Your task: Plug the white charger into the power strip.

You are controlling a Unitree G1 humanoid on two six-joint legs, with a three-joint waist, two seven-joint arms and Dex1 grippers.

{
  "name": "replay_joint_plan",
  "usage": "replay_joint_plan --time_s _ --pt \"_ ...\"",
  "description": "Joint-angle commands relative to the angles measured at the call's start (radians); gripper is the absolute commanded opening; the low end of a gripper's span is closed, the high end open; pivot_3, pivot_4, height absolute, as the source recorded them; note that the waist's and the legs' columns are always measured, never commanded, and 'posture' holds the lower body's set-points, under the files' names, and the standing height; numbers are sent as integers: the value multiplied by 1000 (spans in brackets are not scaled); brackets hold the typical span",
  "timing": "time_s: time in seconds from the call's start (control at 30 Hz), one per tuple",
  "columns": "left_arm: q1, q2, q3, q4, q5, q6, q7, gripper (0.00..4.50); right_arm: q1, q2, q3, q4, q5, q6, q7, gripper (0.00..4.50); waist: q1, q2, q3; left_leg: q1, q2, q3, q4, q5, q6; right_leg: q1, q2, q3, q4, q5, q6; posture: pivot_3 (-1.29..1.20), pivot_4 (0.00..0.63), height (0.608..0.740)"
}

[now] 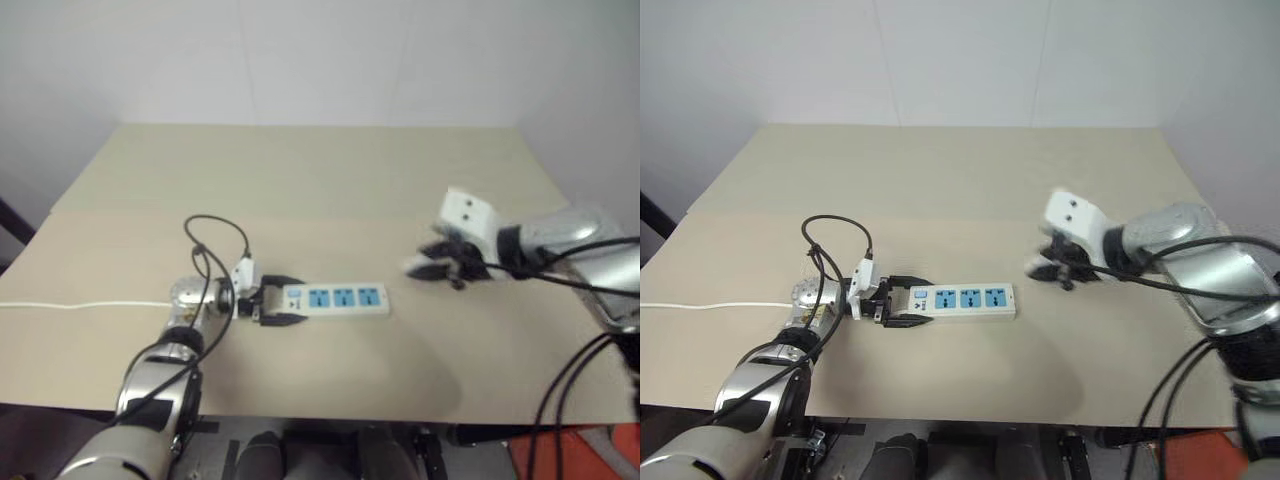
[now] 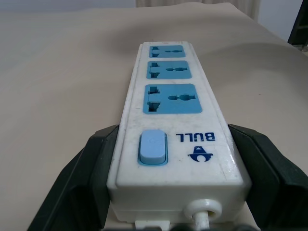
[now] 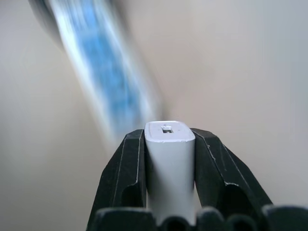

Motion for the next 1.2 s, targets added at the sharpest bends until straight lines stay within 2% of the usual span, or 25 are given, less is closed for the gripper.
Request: replay_joint_plan --time_s 0.03,0.3,0.43,0.87,1.2 --pt "18 -3 -21 9 30 17 -13 3260 23 112 -94 95 56 -217 50 1151 0 -1 0 0 0 0 0 0 0 0 0 0 0 0 0 0 150 740" --pt "11 -9 -19 -13 20 30 -13 3260 15 442 -130 417 206 -404 244 1151 -2 -1 0 2 0 0 0 0 0 0 0 0 2 1 -1 0 150 740" --pt "13 -5 -19 -26 12 32 -13 3260 1 548 -154 556 226 -458 305 1151 0 -1 0 2 0 0 0 0 0 0 0 0 2 1 -1 0 150 740" --pt "36 10 -38 -62 6 33 -13 3260 -58 660 -157 989 65 -728 348 1151 -4 -1 0 2 0 0 0 0 0 0 0 0 3 1 -2 0 150 740" --pt "31 19 -57 -74 -6 47 -13 3260 -75 696 -167 1095 12 -812 355 1151 -12 0 0 3 0 0 0 0 0 0 0 0 5 1 -2 0 150 740"
